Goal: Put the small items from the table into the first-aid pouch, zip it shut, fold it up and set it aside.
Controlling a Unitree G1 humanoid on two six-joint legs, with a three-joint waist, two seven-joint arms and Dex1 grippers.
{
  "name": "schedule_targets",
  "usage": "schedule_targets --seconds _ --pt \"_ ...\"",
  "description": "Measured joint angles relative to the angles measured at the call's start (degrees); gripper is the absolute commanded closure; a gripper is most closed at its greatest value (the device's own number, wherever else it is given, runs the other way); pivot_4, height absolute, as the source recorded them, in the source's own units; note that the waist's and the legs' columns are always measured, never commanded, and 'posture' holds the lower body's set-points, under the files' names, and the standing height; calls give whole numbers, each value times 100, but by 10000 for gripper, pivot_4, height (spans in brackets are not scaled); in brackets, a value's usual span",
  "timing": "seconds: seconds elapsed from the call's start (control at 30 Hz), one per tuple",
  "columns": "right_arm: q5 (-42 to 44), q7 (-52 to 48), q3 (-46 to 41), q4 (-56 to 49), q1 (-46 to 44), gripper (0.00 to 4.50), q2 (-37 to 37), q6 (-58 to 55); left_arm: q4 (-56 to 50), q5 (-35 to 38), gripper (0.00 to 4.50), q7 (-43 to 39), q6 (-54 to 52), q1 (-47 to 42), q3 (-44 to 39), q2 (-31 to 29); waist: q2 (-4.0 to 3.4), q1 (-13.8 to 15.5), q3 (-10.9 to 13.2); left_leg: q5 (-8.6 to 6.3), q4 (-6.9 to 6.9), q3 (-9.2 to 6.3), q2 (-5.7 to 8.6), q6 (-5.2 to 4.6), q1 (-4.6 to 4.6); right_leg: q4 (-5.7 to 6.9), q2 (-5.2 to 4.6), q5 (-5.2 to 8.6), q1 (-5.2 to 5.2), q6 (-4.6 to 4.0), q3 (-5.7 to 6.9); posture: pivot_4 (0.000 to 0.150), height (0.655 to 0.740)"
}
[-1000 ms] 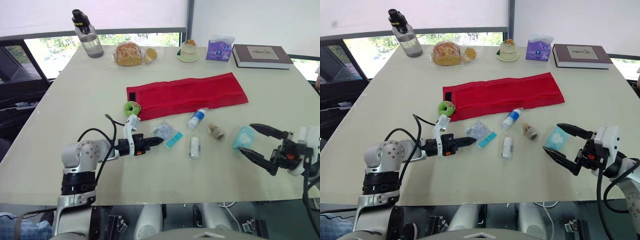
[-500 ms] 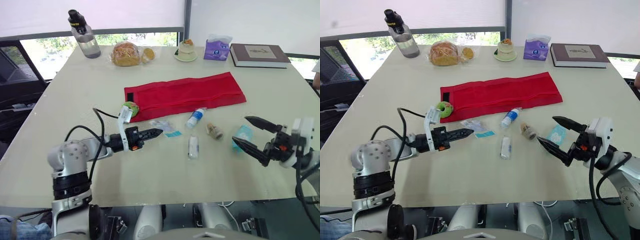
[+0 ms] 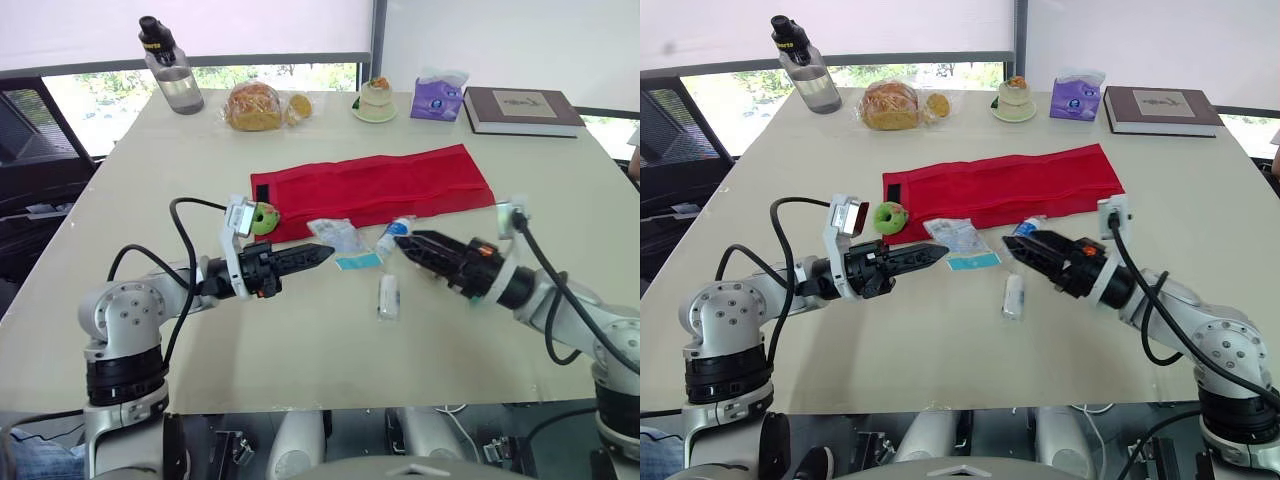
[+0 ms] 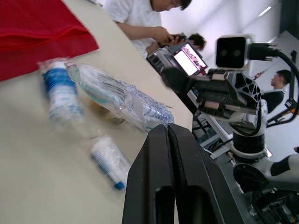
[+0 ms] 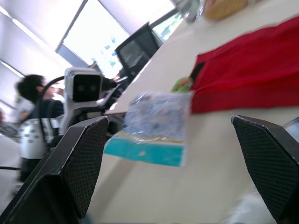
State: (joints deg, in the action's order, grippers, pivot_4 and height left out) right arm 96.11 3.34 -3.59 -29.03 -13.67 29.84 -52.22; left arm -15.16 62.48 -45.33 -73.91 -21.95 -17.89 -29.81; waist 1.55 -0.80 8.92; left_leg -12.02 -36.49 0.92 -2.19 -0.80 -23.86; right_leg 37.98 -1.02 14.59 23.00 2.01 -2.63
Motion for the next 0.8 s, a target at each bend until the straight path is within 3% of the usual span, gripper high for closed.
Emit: schedule_targets --seconds 0.2,0.43,0.8 --pt "835 951 561 224 -227 0 -343 294 -108 244 44163 -101 182 -43 216 -35 1 -22 1 1 -1 1 -1 -1 1 0 5 5 2 11 -6 1500 7400" --pt "691 982 722 420 -310 0 -378 373 -120 243 44163 -129 376 -63 344 -290 0 -18 2 0 1 2 -2 -1 -5 0 8 4 9 10 -5 1500 7400" --pt "-394 -309 325 97 -60 0 165 372 721 -1128 44163 -459 1084 1225 622 -1579 -4 -25 6 0 13 16 -9 -1 -15 0 1 12 37 18 -17 1500 7400"
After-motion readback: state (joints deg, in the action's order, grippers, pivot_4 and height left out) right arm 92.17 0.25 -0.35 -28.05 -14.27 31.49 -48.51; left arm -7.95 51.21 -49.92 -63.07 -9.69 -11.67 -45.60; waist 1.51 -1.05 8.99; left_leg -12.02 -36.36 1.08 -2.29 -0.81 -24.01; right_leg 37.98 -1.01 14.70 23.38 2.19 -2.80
